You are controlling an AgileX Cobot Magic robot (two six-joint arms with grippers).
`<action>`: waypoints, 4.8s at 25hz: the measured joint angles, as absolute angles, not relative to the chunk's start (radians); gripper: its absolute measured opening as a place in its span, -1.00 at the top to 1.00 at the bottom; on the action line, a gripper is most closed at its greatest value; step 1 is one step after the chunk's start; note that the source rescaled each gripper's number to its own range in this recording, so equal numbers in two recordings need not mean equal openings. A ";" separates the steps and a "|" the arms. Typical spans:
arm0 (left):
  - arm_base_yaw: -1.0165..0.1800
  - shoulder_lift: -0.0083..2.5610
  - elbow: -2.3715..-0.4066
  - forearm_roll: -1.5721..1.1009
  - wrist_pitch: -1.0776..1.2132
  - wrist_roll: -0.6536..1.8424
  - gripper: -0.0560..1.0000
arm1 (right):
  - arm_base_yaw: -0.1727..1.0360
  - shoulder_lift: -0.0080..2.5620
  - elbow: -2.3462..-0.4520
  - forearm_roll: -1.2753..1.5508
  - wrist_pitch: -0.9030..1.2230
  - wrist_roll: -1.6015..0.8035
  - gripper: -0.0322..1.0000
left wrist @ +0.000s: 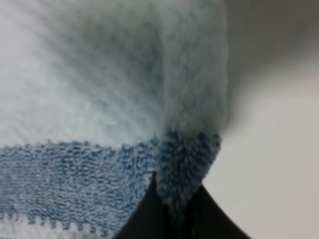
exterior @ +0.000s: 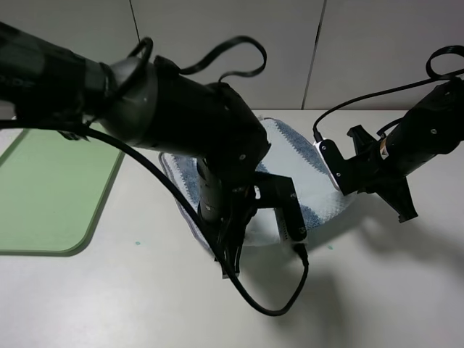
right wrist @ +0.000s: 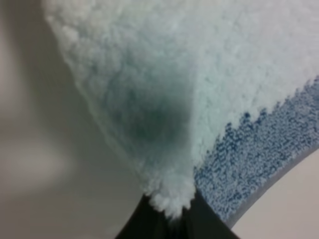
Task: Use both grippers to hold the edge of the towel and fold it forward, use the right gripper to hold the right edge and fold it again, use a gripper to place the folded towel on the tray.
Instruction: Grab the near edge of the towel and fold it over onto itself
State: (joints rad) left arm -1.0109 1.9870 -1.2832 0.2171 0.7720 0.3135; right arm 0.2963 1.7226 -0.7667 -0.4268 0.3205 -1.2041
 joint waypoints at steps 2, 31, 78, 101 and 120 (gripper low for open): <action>-1.011 1.952 -1.288 0.200 0.775 0.310 0.89 | 0.296 1.711 -0.767 -0.428 0.337 -1.204 0.94; -1.015 1.810 -1.305 0.075 0.906 0.223 0.89 | 0.296 1.494 -0.767 -0.413 0.511 -1.208 0.94; -1.049 1.810 -1.305 0.224 0.895 -0.039 0.89 | 0.296 1.384 -0.767 -0.294 0.722 -1.130 0.94; -1.049 1.810 -1.305 0.365 0.921 -0.191 0.89 | 0.296 1.483 -0.868 -0.273 0.662 -1.152 0.94; -0.988 1.810 -1.305 0.400 0.927 -0.224 0.89 | 0.296 1.518 -0.868 -0.241 0.580 -1.201 0.94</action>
